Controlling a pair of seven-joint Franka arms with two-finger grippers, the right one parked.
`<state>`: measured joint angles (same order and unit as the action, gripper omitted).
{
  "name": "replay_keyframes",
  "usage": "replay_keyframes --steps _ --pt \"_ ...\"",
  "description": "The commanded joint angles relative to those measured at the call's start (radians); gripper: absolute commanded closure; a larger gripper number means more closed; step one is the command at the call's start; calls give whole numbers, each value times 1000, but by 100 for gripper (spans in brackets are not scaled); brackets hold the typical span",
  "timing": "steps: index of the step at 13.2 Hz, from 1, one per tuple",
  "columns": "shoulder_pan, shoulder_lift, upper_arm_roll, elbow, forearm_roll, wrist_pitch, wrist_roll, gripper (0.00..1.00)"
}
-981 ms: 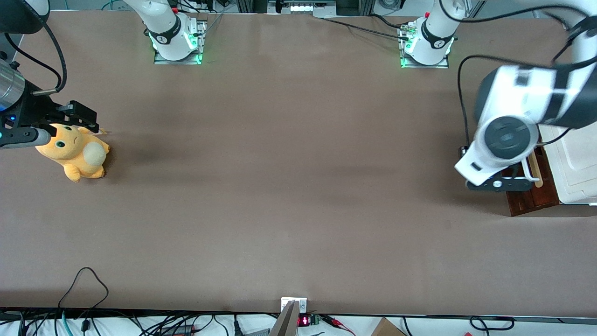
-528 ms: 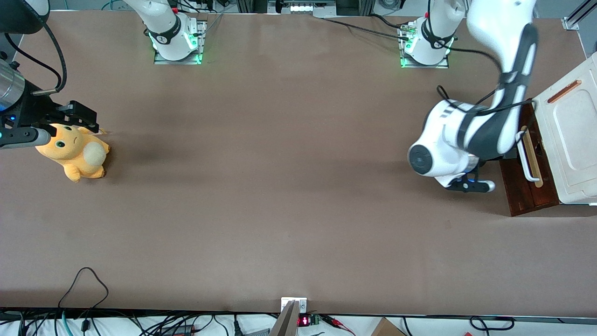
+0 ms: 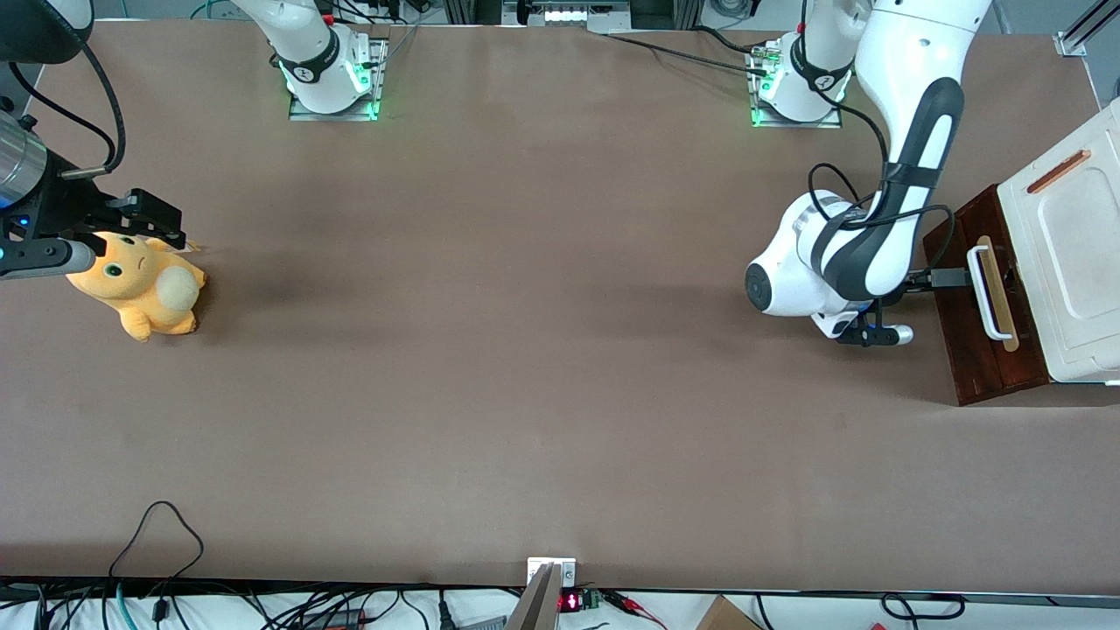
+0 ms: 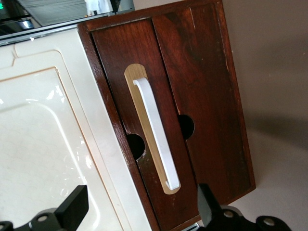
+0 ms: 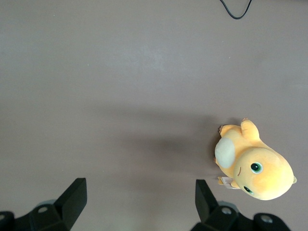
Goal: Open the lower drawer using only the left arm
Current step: 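Swing the left gripper out and around to face the white drawer handle, then move the open left gripper in toward the white bar handle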
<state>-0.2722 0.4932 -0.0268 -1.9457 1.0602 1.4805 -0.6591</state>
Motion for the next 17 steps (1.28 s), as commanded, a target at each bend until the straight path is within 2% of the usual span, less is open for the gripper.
replay_keyframes --steps 1,7,17 --pt "-22 47 7 -24 55 -41 -86 0" --pt "-24 93 13 -24 132 -77 -119 0" --pt "1 108 14 -24 152 -2 -59 0"
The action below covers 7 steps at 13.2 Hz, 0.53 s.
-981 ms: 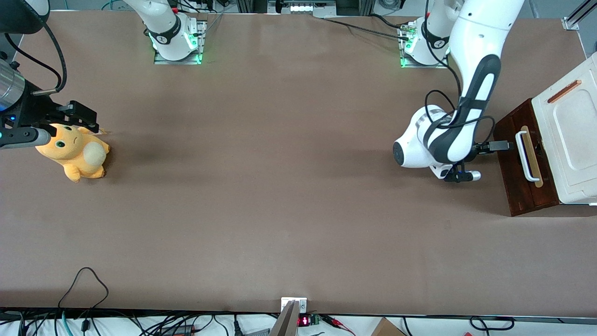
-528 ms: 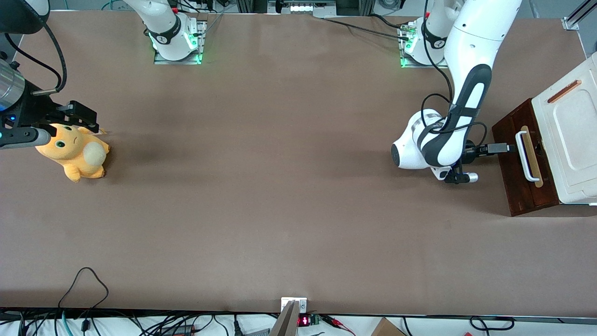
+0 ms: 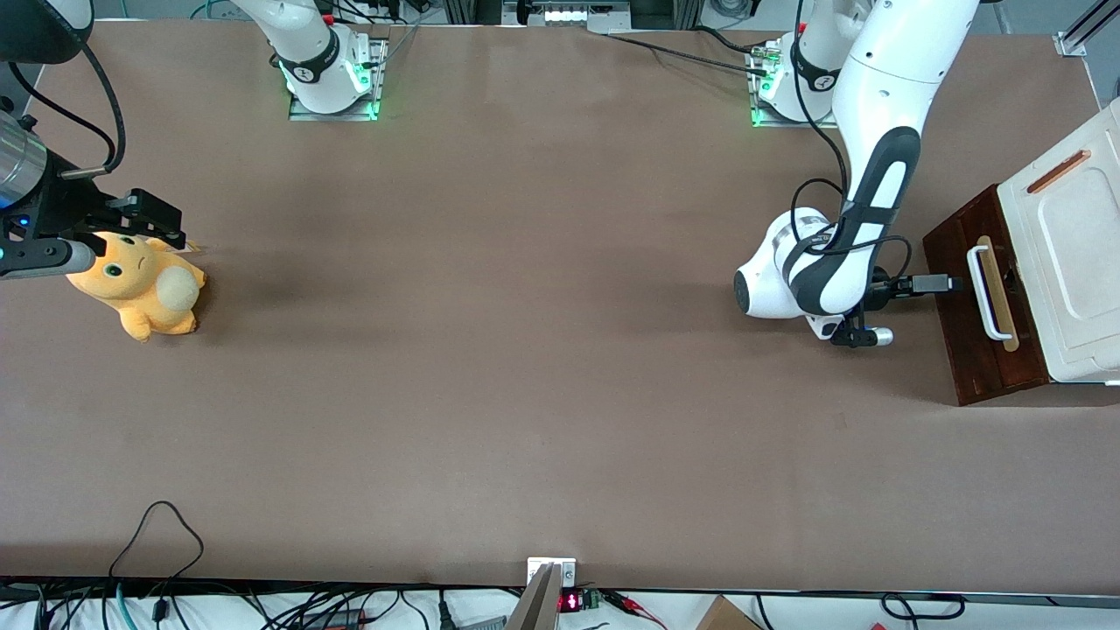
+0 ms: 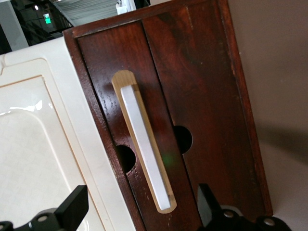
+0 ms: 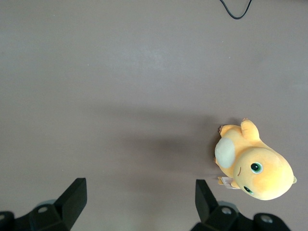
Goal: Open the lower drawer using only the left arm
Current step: 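Move the open left gripper in toward the white bar handle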
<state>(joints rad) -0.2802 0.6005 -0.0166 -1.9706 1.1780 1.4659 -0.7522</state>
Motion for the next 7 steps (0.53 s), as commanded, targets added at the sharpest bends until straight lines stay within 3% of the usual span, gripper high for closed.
replay_keyframes --steps 1,7 --pt "16 2 4 1 52 11 33 0" --pt "44 33 7 1 94 13 -6 0"
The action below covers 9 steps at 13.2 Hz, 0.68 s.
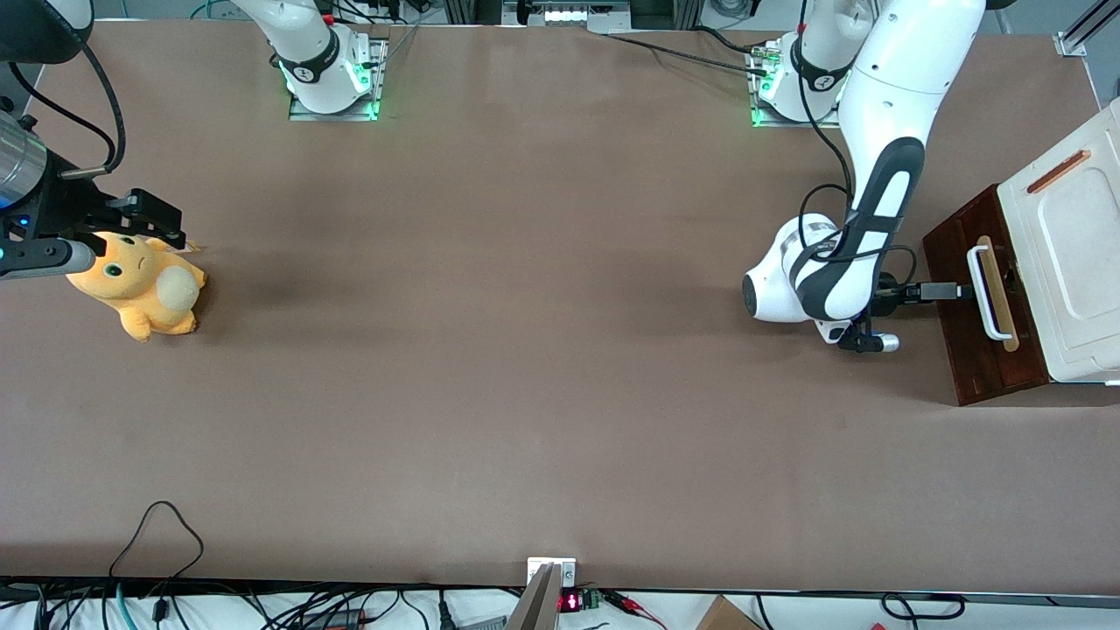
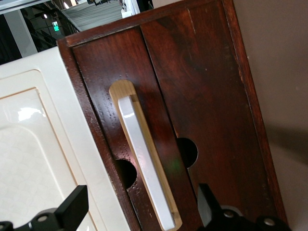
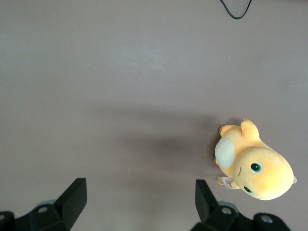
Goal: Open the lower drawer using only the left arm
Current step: 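Move the open left gripper in toward the white bar handle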
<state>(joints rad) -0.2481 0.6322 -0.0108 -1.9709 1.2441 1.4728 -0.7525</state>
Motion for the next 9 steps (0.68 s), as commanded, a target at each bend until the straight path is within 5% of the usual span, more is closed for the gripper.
replay_keyframes --steps 1,9 --pt "13 1 2 1 28 4 -10 0" --pt "73 3 3 -11 78 0 -57 0"
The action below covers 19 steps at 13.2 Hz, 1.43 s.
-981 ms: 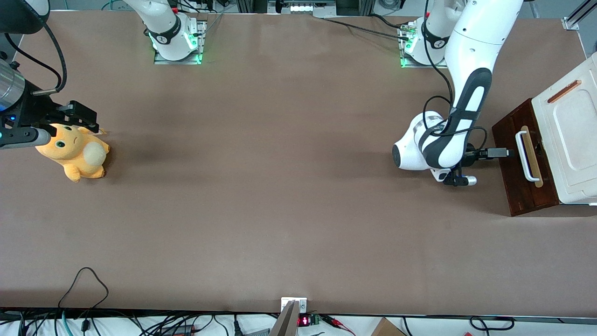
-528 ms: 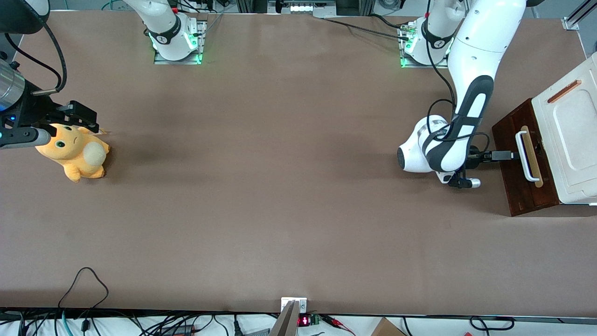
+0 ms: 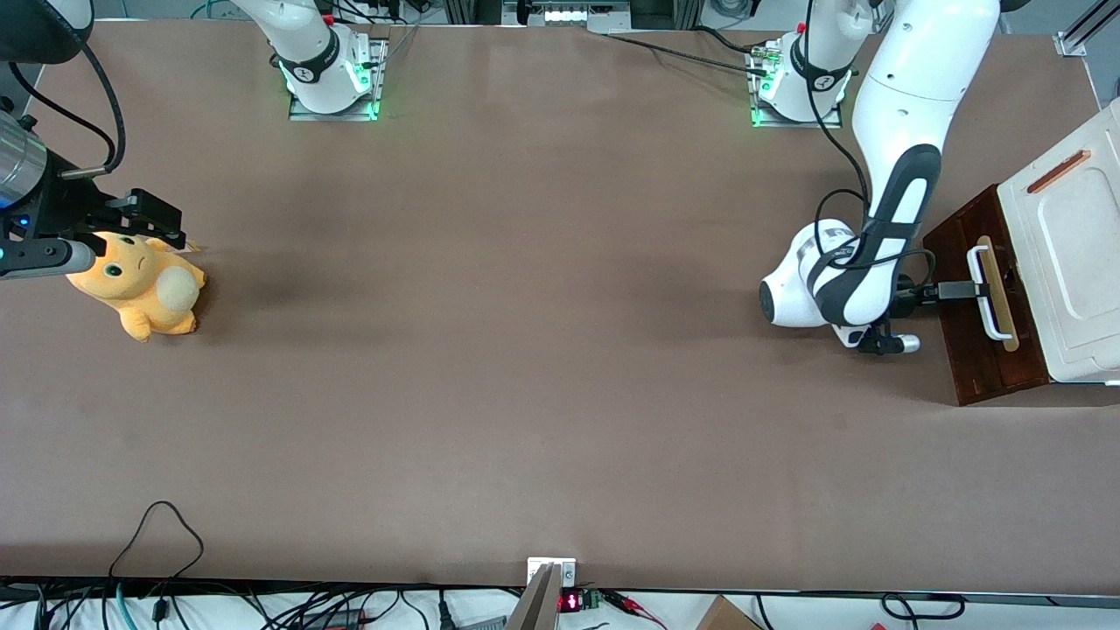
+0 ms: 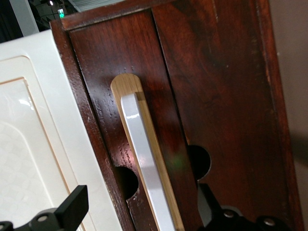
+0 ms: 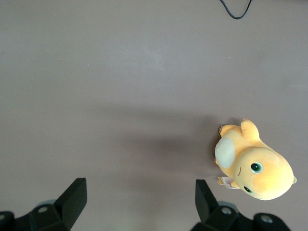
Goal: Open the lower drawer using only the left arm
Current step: 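Move the open left gripper in toward the white bar handle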
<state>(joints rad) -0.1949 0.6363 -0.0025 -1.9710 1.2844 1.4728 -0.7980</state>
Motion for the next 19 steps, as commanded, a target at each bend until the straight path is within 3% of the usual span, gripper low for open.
replay_keyframes --steps 1,15,19 --pt "28 2 -7 -11 44 1 -12 0" --pt "71 14 -7 -20 62 1 -15 15" --pt "69 11 -7 -20 50 1 -17 25"
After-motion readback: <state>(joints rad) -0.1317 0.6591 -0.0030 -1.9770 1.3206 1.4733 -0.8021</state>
